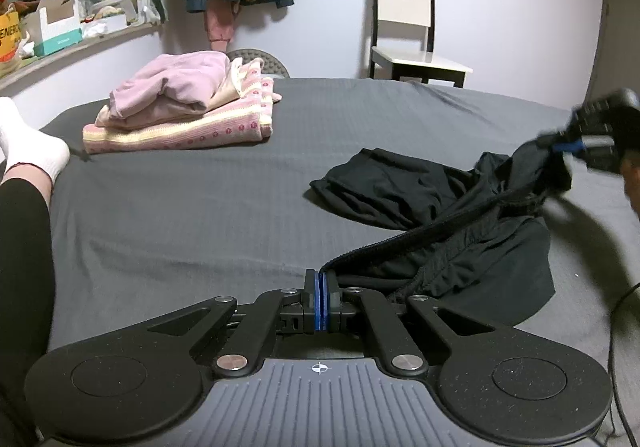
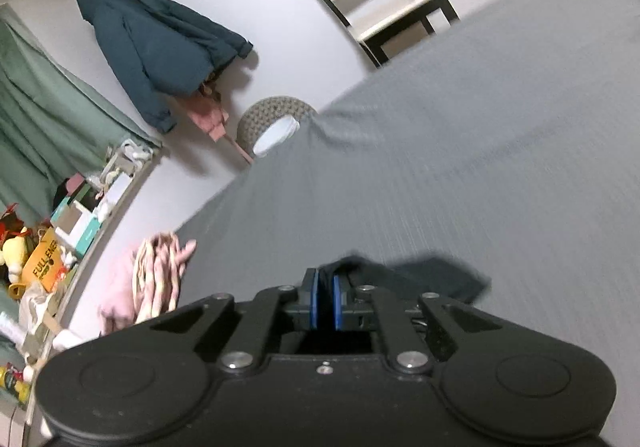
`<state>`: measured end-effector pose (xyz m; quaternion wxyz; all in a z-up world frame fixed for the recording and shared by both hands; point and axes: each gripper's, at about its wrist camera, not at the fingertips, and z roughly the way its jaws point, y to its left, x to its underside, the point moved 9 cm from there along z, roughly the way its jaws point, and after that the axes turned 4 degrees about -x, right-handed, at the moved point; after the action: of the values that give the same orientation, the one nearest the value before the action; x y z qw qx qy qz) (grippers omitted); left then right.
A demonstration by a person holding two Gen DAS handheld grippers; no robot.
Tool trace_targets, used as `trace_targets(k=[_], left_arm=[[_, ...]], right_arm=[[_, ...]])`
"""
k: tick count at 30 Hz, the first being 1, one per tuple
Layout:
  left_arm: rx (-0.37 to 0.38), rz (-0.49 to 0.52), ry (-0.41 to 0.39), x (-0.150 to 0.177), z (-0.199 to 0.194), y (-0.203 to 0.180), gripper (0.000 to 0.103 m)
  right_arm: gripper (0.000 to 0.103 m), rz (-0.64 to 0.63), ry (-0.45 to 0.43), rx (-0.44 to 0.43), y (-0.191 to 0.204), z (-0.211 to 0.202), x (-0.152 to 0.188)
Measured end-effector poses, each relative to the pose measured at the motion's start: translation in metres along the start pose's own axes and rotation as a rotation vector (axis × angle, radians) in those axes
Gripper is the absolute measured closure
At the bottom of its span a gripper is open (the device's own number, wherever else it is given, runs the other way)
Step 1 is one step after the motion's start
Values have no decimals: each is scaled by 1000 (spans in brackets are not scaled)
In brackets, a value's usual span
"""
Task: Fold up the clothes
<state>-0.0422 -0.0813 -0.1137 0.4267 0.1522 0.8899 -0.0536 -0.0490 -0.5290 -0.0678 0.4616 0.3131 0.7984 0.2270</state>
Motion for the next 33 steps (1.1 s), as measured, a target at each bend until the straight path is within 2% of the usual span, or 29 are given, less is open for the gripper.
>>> trace_targets(k=[2, 3, 4, 5, 7, 10, 15, 20, 22, 24, 28, 33], left_arm=[[-1, -3, 9, 1, 2, 0, 102], [-2, -4, 13, 1, 3, 1, 102], [-4, -3, 15, 1, 3, 1, 102], [-5, -2, 16, 1, 4, 1, 102], [-3, -4, 22, 1, 5, 1, 102], [1, -12, 25, 1, 5, 2, 102], [7, -17, 23, 0, 4, 3, 102], [13, -19, 18, 0, 2, 2, 102], [13, -22, 16, -1, 1, 3, 102], [13, -29, 16, -1, 1, 3, 102], [10, -34, 18, -1, 3, 4, 102], [12, -32, 19, -1, 5, 3, 102]], right_arm=[[93, -43, -29, 16, 8, 5, -16], [80, -57, -34, 29, 11, 8, -23], [74, -60, -12, 52, 11, 12, -27], [71, -67, 5, 71, 10, 13, -29], [71, -123, 20, 94, 12, 9, -27], [67, -296, 73, 117, 22, -11, -7], [59, -533, 131, 164, 35, -51, 48], [59, -792, 175, 312, 39, -38, 91], [59, -866, 169, 358, 43, -29, 97], [59, -907, 171, 385, 47, -24, 101], [59, -964, 113, 437, 45, -25, 98], [60, -1012, 107, 453, 36, -16, 98]])
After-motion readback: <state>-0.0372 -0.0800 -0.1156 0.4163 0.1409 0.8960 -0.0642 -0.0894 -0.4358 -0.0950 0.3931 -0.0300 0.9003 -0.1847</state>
